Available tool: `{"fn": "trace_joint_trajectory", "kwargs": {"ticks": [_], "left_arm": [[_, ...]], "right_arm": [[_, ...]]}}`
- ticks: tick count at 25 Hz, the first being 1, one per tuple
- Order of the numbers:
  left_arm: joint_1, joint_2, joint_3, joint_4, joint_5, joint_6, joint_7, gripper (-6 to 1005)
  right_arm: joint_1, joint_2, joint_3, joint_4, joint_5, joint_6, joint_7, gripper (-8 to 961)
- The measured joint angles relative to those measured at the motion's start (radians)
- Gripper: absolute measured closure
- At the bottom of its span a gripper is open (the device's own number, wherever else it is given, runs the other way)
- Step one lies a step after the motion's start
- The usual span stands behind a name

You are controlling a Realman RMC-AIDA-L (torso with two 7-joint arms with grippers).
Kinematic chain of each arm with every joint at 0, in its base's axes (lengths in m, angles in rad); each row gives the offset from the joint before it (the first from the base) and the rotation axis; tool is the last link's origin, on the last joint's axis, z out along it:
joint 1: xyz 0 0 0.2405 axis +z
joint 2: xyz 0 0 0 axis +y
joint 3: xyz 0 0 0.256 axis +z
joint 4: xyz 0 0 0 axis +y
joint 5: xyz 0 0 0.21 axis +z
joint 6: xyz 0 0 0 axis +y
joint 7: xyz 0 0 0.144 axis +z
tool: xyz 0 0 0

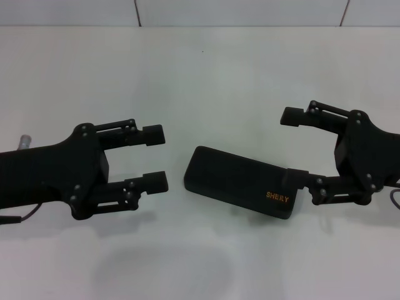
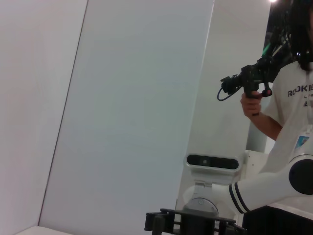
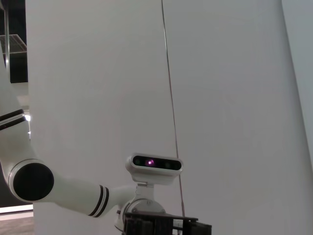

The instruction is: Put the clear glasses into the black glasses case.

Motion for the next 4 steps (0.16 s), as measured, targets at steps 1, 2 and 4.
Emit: {"fn": "trace_joint_trajectory", "kwargs": {"ticks": [1,2,4], "left_arm": [[0.0,-0.001,0.0,0.0,0.0,0.0,0.0,301],[0.001,-0.002,0.0,-0.001,0.0,0.0,0.0,301],[0.001,-0.003,0.0,-0.001,0.0,0.0,0.0,301]], "right_arm": [[0.0,0.0,0.0,0.0,0.0,0.0,-0.002,68],[0.001,0.0,-0.001,0.0,0.0,0.001,-0.003,68],[0.004,0.0,-0.003,0.0,0.0,0.001,-0.004,68]]}}
